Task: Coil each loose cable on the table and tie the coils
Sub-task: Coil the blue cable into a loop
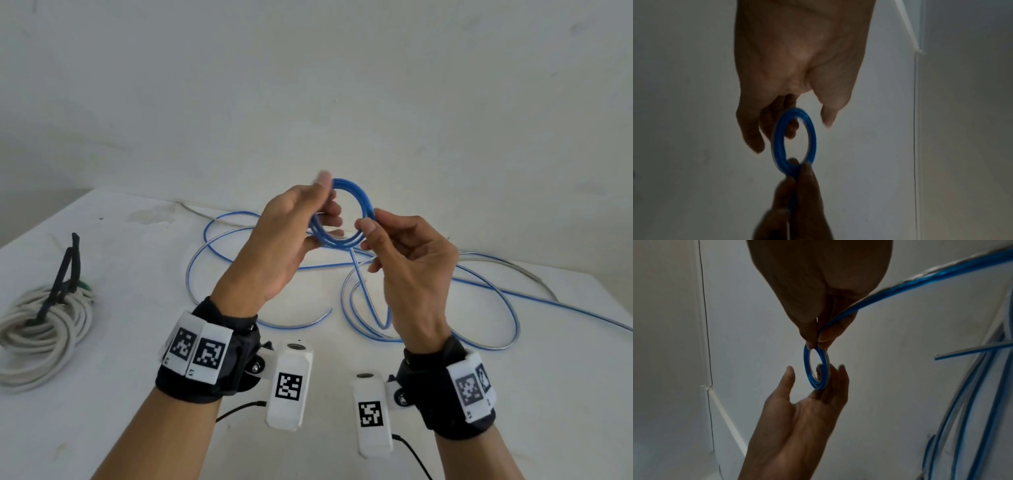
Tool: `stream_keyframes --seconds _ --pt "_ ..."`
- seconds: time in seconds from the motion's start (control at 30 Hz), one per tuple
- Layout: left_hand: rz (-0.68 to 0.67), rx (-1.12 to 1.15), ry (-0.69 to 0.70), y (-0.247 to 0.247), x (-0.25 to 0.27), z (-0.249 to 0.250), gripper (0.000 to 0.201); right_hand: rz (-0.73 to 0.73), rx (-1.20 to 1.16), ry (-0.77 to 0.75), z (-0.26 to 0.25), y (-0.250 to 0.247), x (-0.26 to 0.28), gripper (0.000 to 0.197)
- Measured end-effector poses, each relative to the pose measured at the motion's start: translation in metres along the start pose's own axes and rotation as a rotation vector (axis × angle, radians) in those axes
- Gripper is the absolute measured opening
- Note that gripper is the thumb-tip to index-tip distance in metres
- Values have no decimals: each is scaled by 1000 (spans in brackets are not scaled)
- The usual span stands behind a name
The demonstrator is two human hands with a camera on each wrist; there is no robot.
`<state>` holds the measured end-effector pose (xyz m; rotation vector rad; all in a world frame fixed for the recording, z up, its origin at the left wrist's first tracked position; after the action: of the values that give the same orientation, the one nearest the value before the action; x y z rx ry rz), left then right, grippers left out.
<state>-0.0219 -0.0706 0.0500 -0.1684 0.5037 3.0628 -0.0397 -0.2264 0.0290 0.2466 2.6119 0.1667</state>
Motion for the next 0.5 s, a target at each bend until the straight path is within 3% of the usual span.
stream_keyframes --seconds 0.07,0.2,0.37,0.5 --pt "-22 -121 67 -6 0 -2 20 24 6 -9 -2 -7 -5 9" --pt "-29 -84 102 -10 4 -2 15 44 10 -10 -3 -10 -6 9" --pt "56 -12 134 -12 3 1 21 -106 -33 60 -2 -2 -3 29" --pt "92 47 130 -6 3 -2 15 7 -108 61 -1 8 4 24"
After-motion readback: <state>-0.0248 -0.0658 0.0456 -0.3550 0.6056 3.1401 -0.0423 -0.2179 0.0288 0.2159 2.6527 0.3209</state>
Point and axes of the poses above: each hand's wrist, its own x-axis away from the middle knuckle, its own y-axis out of the palm, z = x × y, the point moved 1 cm from there along -x, towards the middle knuckle, and after that the axes turned 1 degree about -y, right-handed, at the moved point
